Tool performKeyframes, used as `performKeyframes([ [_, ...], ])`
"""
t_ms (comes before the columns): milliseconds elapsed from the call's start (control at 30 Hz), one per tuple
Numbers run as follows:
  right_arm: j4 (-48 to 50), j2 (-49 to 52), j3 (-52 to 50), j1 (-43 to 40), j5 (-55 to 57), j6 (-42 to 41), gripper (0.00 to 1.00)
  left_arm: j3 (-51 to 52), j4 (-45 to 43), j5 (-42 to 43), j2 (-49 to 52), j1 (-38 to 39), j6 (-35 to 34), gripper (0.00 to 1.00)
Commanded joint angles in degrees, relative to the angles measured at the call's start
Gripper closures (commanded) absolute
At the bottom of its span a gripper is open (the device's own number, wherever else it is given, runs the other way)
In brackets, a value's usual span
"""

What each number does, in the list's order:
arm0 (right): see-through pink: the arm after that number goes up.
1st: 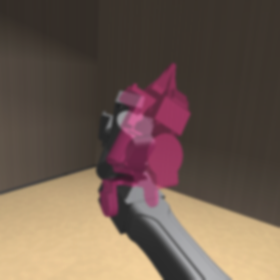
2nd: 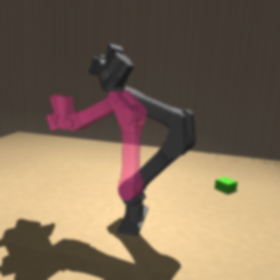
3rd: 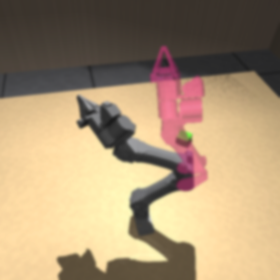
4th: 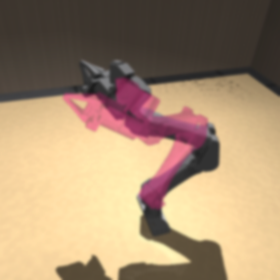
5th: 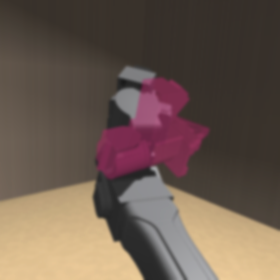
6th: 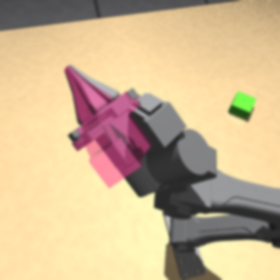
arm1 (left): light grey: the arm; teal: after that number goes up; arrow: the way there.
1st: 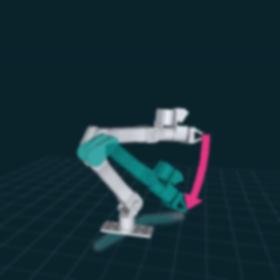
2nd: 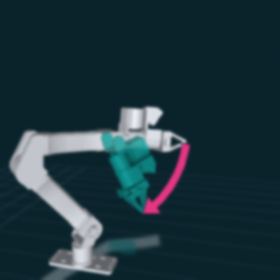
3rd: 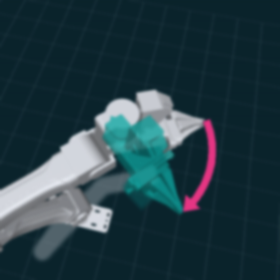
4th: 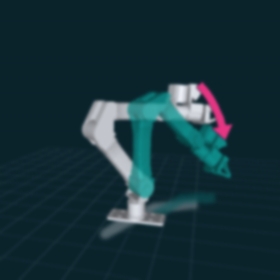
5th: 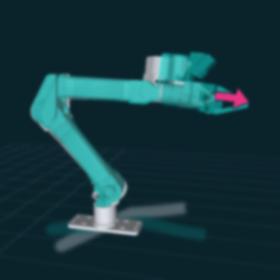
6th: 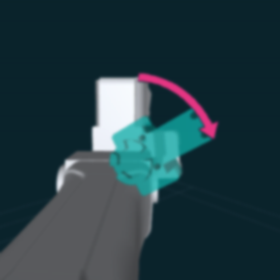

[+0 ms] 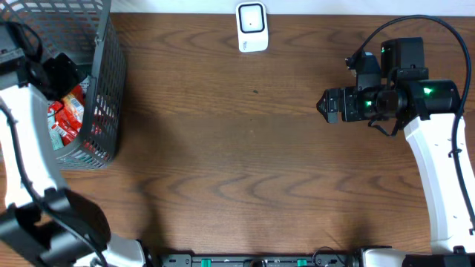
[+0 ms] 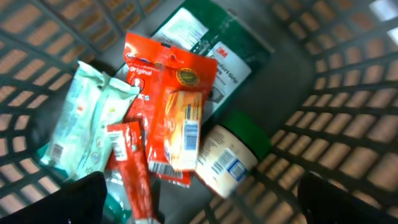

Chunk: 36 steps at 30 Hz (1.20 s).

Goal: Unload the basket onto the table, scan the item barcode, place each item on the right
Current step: 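Reach the left gripper into the basket and grasp the orange box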

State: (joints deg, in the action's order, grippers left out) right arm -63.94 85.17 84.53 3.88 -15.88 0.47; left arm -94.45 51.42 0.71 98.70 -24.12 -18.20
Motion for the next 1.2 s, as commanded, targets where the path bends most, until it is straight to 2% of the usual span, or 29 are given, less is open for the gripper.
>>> performKeyframes([
  [0,-0.11,-0.39,0.07,0.31,-0.09,0.44,0.01,-1.79,-0.79,-1.27,3.28,-0.09,-0.33,0.05],
  [100,-0.13,-0.39,0.07,0.28,-0.09,0.44,0.01,-1.68,-0.83,-1.42,6.27,-0.09,-0.02,0.07],
  [167,-0.09,-0.39,0.07,0.31,-0.07,0.44,0.01,-1.68,-1.29,-1.40,8.79,-0.09,0.11,0.13],
  [367,-0.11,-0.39,0.04,0.31,-0.07,0.44,0.01,-1.66,-2.73,-1.40,15.26,-0.09,0.11,0.22],
  [433,-0.11,-0.39,0.04,0.28,-0.07,0.44,0.01,-1.66,-2.93,-1.40,16.37,-0.09,0.11,0.32],
  [600,-0.11,-0.39,0.04,0.31,-0.07,0.44,0.01,-1.66,-3.13,-2.93,16.81,-0.09,0.11,0.35],
  [700,-0.07,-0.39,0.04,0.31,-0.07,0.44,0.01,-1.68,-3.43,-3.34,16.81,-0.09,0.11,0.47],
  [800,-0.07,-0.39,0.04,0.28,-0.07,0.44,0.01,-1.70,-4.26,-3.34,16.48,-0.09,0.11,0.70],
  [833,-0.11,-0.39,0.04,0.28,-0.09,0.44,0.01,-1.77,-4.35,-3.34,16.26,-0.09,0.11,0.73],
  [1033,0.74,-0.42,0.07,0.26,-0.09,0.44,0.01,-1.79,-5.86,-3.34,8.90,-0.09,0.11,0.75],
  [1167,1.68,-0.74,0.11,0.04,-0.55,0.42,0.01,-1.79,-7.26,-3.32,-1.84,-0.09,0.11,0.75],
])
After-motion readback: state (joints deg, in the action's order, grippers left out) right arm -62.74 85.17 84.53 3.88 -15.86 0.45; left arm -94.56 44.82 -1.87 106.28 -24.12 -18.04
